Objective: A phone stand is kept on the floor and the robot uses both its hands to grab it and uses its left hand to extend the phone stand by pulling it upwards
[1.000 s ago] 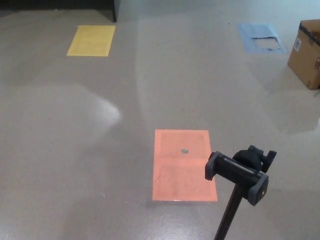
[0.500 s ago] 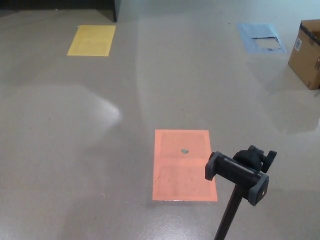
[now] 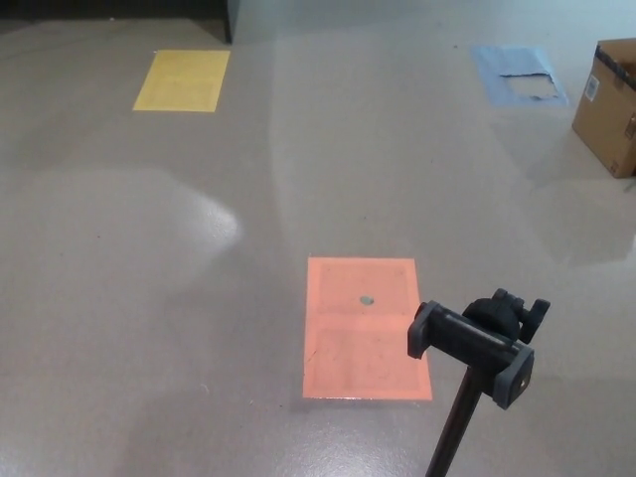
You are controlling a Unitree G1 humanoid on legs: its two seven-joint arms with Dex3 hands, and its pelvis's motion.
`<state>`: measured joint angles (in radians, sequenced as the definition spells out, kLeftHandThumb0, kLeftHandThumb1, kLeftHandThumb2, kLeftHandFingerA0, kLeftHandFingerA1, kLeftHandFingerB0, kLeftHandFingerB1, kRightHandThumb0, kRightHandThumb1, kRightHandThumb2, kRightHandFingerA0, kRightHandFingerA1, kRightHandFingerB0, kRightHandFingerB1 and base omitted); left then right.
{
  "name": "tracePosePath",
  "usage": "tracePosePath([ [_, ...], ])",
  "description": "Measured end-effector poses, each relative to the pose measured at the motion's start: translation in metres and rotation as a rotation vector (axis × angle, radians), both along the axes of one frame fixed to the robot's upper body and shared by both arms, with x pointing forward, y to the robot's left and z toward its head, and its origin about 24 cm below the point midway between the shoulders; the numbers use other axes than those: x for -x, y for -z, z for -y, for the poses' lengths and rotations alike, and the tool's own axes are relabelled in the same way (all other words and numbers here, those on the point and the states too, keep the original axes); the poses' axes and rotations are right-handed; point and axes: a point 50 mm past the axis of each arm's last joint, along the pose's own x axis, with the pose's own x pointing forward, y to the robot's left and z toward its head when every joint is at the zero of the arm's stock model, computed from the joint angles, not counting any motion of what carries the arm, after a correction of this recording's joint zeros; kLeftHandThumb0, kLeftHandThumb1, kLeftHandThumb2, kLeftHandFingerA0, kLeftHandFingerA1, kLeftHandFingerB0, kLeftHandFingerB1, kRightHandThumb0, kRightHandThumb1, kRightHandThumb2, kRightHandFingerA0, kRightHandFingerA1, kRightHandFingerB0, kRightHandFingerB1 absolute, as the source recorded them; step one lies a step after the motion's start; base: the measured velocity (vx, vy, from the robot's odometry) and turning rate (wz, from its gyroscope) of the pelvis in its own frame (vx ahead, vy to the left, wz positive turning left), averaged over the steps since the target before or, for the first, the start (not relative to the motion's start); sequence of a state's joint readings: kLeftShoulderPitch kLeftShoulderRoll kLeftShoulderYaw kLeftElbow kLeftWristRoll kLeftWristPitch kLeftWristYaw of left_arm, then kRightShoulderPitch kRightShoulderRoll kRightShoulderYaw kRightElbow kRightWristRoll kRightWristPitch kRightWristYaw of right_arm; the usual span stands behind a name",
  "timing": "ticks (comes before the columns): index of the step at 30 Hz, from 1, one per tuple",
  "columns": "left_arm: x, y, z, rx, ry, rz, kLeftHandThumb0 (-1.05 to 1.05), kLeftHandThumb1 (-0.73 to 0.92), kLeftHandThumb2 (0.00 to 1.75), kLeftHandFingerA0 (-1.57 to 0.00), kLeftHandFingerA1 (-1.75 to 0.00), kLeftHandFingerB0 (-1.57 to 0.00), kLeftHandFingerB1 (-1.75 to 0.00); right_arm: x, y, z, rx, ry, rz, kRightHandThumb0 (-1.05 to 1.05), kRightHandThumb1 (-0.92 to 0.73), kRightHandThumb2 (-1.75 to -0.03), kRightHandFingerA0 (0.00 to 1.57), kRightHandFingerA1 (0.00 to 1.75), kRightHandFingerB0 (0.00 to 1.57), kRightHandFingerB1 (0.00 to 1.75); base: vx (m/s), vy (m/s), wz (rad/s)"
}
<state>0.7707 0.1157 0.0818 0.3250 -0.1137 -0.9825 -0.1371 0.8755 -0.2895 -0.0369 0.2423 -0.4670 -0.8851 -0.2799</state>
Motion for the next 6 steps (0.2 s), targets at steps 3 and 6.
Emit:
tracePosePath([
  [3,0.0019,0.0016,-0.0009,0.0,-0.005,-0.005,-0.82,0.72,1.06,-0.13,-0.46,0.0,-0.33,0.0014,-0.0017,-0.0007,0.003,-0.003,-0.001,-0.84,-0.61,-1.06,0.02,0.34,0.03,0.15,0.0,0.0,0.0],
  [6,0.0032,0.0033,-0.0009,0.007,-0.01,-0.011,-0.8,0.71,1.06,-0.05,-0.42,0.0,-0.32,0.0026,-0.0015,-0.0003,0.009,-0.002,-0.008,-0.87,-0.77,-0.65,0.0,0.42,0.0,0.23,0.0,0.0,0.0],
])
